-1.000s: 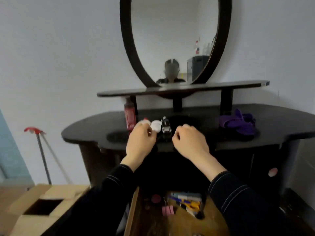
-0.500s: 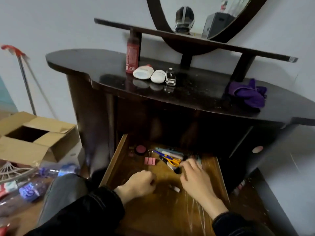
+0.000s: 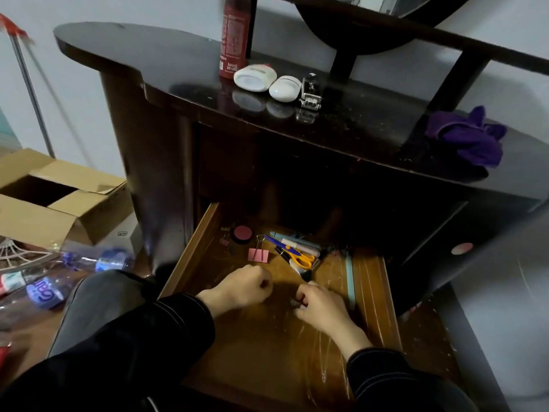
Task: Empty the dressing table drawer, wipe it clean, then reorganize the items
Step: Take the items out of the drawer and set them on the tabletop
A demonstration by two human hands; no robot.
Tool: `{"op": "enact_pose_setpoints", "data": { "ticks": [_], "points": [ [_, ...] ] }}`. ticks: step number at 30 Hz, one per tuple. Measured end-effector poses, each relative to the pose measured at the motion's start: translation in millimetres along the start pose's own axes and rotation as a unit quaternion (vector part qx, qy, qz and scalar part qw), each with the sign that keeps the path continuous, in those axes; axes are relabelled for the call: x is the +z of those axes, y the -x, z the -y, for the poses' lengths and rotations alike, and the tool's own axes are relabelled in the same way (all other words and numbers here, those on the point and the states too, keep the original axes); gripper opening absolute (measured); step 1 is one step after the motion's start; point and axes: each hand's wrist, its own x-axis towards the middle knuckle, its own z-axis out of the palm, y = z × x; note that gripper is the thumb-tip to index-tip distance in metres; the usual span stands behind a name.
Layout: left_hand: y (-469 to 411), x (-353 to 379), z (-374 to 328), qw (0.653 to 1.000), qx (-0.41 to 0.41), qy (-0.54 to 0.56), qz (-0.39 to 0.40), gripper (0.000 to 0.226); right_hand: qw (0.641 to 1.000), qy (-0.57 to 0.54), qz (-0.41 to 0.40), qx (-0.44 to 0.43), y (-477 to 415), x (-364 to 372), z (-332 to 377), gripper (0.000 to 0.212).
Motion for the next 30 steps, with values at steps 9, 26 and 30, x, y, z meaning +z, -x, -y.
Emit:
{"op": "enact_pose_setpoints", "data": {
  "ticks": [9,26,30],
  "points": [
    [-0.8,4.8,4.7,0.999,0.036,-0.004,-0.008,0.024,0.976,-0.209,0.016,0.063,7.2,-6.9,-6.0,0.012],
    [-4.0,11.0,0.9,0.997,0.005,0.051,-0.055,0.026,0.939,-0.240,-0.164,0.182,-1.6,-14.7,-28.6,0.036],
    [-5.8,10.3,1.3,0.994,-0.008,0.065,-0.084,0.025,0.982,-0.131,-0.092,0.104,-15.8,-8.4,-23.6,0.049]
  ]
}}
